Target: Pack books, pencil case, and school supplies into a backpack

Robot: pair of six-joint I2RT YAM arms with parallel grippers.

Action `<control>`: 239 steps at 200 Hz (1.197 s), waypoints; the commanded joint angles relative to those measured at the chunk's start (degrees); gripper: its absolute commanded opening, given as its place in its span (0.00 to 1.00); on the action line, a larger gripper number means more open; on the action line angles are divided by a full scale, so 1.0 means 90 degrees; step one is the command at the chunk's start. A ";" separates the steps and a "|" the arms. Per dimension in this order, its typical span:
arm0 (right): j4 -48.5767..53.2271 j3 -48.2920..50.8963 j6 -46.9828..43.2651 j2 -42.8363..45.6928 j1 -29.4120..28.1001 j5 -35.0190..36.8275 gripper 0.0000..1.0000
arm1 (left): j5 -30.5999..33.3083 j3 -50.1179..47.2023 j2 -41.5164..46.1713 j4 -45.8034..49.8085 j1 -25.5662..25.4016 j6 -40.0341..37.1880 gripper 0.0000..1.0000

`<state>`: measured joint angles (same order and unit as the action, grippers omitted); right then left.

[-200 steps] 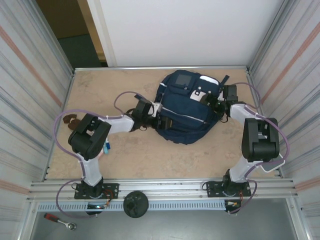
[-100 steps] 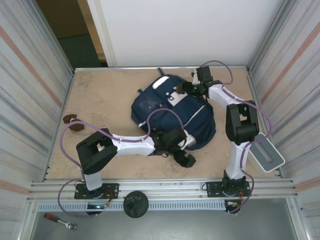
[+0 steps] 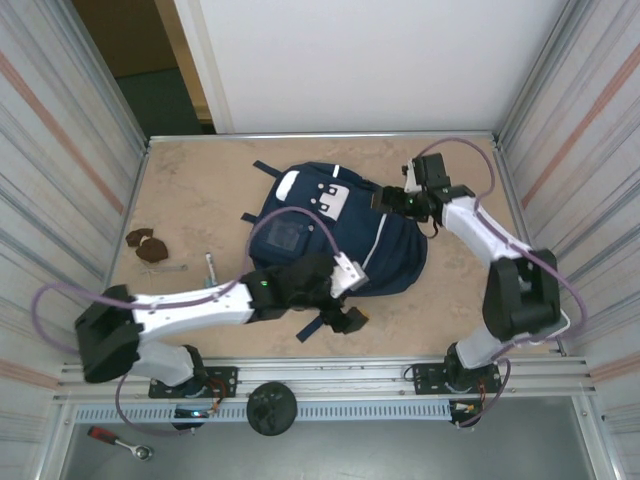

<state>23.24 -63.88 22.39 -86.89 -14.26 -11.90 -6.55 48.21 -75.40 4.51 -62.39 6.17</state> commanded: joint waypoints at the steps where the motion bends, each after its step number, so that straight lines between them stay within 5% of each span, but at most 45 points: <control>1: -0.0196 0.0854 0.0401 0.0787 0.0012 0.0135 0.85 | 0.0368 -0.0414 0.0641 0.0119 0.0914 0.0200 0.99; 43: -0.1249 0.2192 0.1164 0.1097 -0.0010 -0.0276 0.79 | 0.0955 -0.0705 0.1361 0.0570 0.2570 -0.0050 0.99; 75: -0.1761 0.1716 0.1223 -0.0035 0.0291 -0.0581 0.67 | 0.1337 -0.0788 0.1447 0.0269 0.2712 -0.2145 0.99; 130: -0.1528 -0.0303 0.0812 -0.1919 0.0606 -0.0591 0.57 | 0.1018 -0.0263 -0.0018 0.0397 0.2829 -0.5334 0.95; 176: -0.1440 -0.0691 0.0612 -0.2035 0.0745 -0.0604 0.65 | 0.1083 0.0628 -0.1177 0.1006 0.2845 -0.6252 0.93; 239: -0.1385 -0.0178 0.0583 -0.1319 0.0745 -0.0519 0.73 | 0.0576 0.0810 -0.1786 0.1395 0.2841 -0.6289 0.84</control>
<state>9.06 -67.40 29.02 -103.02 -7.84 -17.63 1.96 55.09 -91.72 14.48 -37.06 -49.12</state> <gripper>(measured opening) 0.727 0.834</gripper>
